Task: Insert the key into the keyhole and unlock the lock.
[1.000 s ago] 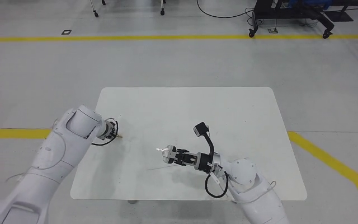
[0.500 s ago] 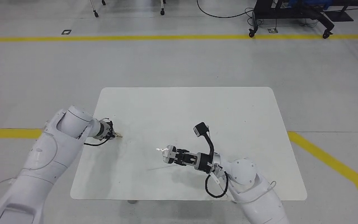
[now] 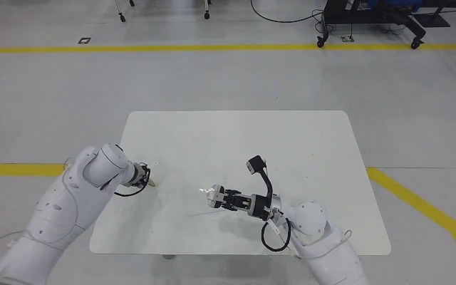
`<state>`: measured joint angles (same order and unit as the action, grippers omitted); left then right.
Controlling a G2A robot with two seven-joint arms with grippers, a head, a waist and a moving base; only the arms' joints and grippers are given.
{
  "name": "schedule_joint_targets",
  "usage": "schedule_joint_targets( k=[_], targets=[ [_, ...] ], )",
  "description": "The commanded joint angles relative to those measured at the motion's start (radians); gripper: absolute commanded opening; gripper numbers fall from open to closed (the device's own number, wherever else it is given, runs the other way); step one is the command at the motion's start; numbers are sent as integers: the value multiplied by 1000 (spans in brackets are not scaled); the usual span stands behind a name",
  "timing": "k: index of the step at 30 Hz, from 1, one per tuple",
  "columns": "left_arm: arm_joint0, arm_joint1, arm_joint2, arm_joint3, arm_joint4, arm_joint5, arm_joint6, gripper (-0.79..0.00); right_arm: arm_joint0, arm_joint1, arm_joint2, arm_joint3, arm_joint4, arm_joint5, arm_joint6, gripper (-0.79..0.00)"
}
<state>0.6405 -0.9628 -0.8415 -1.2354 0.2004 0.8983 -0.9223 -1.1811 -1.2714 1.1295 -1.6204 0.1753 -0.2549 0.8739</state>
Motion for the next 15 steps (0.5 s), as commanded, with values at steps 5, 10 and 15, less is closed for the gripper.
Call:
schedule_joint_targets(
  k=[5,10,15],
  targets=[
    [5,15,34,-35,0,2,3,-686,0,0,0,0,0,0,0,-785],
    [-15,17,70,-21,-18,7,8,-662,0,0,0,0,0,0,0,-785],
    [-35,18,97,-8,-42,14,15,-665,0,0,0,0,0,0,0,-785]
  ],
)
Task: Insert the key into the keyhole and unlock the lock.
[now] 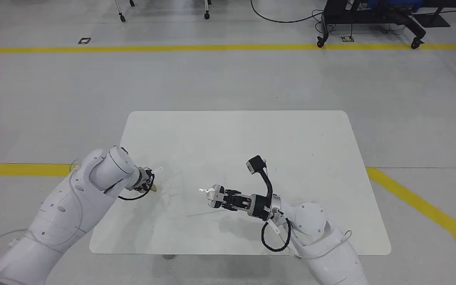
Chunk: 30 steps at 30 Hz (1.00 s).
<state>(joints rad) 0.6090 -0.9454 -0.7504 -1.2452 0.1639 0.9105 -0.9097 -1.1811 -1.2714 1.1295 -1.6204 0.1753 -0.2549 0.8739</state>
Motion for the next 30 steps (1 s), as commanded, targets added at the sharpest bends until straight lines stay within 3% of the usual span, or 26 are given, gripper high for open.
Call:
schedule_joint_targets(
  k=[1,9,13,22,26,30],
  targets=[
    [-6,1,11,3,-8,3,3,-665,0,0,0,0,0,0,0,-785],
    [-26,3,43,13,-34,15,15,-696,0,0,0,0,0,0,0,-785],
    [-34,-1,63,22,-46,20,21,-785,0,0,0,0,0,0,0,-785],
    [-47,-12,87,49,-58,35,35,-785,0,0,0,0,0,0,0,-770],
    [-47,-17,45,66,-117,2,59,-785,0,0,0,0,0,0,0,-785],
    [-14,-12,-62,61,-244,-125,134,-785,0,0,0,0,0,0,0,-785]
  ],
)
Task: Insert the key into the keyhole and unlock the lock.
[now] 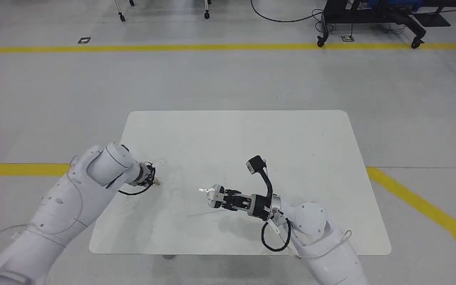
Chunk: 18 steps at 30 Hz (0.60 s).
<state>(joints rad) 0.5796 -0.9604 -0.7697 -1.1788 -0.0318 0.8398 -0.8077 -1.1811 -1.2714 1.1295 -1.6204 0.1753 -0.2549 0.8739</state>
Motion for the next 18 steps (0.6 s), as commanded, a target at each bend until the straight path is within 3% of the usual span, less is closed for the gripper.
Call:
schedule_joint_targets(
  k=[1,6,8,10,18],
  targets=[
    [33,7,-75,-12,-85,-96,55,-785,0,0,0,0,0,0,0,-785],
    [148,32,-245,-97,-279,-346,73,-785,0,0,0,0,0,0,0,-785],
    [200,46,-295,-128,-336,-414,6,-785,0,0,0,0,0,0,0,-785],
    [226,53,-304,-140,-354,-411,-72,-785,0,0,0,0,0,0,0,-785],
    [226,53,-304,-140,-354,-411,-72,-785,0,0,0,0,0,0,0,-785]
  ],
)
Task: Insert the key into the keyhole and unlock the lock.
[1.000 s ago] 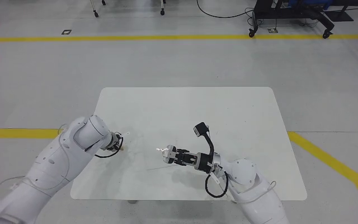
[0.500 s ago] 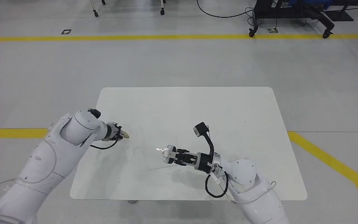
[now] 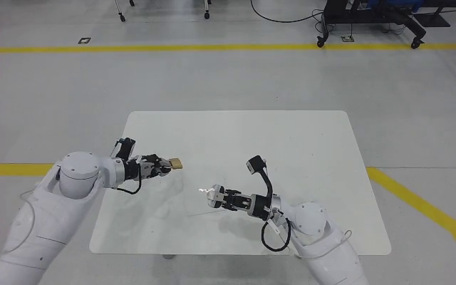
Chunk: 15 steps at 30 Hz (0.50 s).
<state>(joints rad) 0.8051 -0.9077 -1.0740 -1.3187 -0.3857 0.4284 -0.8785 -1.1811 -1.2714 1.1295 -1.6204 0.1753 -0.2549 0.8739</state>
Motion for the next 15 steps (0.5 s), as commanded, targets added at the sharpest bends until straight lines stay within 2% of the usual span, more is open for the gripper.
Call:
schedule_joint_targets(
  k=[1,2,4,8,12,15],
  targets=[
    [0,0,0,0,0,0,-1,-785,0,0,0,0,0,0,0,-785],
    [0,0,0,0,0,0,-1,-785,0,0,0,0,0,0,0,-785],
    [28,1,-12,-39,47,-50,122,-785,-3,-1,-1,2,-2,11,-34,-785],
    [99,2,-90,-99,-65,-162,206,-785,15,-6,2,24,29,21,-103,-785],
    [151,-3,-131,-136,-174,-294,187,-785,37,-12,23,72,84,10,-200,-785],
    [177,-10,-138,-144,-270,-396,121,-785,40,-15,43,98,96,-5,-282,-785]
  ],
)
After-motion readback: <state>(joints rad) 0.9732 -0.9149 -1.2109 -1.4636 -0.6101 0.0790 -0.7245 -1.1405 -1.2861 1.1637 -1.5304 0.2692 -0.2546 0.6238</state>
